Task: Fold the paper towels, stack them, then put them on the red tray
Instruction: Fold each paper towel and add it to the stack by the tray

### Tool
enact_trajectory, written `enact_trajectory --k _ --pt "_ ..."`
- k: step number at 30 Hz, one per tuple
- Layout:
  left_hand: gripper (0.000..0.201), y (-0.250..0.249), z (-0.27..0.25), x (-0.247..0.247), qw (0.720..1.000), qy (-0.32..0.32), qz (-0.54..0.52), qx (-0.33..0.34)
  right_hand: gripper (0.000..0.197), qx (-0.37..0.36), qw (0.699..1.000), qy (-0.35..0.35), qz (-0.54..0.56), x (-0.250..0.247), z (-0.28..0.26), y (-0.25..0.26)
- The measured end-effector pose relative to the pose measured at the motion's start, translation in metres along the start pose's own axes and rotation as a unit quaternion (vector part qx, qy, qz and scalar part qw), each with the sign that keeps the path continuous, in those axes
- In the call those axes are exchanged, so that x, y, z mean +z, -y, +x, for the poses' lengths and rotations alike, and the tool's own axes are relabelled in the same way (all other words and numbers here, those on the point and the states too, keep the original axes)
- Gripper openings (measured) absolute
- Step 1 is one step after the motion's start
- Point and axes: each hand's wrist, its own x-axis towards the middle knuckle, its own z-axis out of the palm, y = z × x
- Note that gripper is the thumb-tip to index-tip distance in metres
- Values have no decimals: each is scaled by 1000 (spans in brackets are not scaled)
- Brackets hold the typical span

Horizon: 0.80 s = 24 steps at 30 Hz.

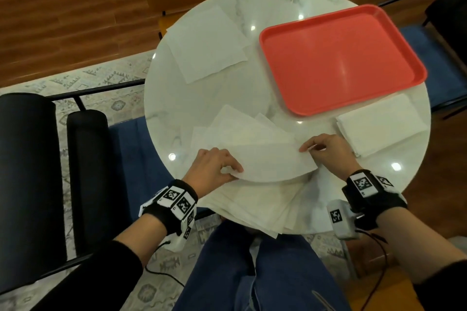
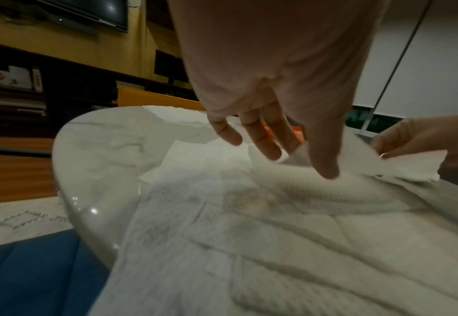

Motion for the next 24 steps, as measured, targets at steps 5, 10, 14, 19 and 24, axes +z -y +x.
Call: enact_trajectory --k 5,10,14,19,24 --pt "55 -12 0 -14 996 28 73 -31 37 -26 989 -57 -131 -12 1 13" --pt "60 -33 23 10 993 -22 102 -55 43 -137 981 -52 -127 39 -10 53" --pt "64 -38 27 48 978 77 177 -79 56 -144 961 123 -201 89 -26 54" --pt "78 -16 20 62 973 69 202 -92 58 -79 947 127 -286 81 -26 18" --pt "78 -17 21 57 969 89 211 -93 59 3 952 102 -289 54 -29 -12"
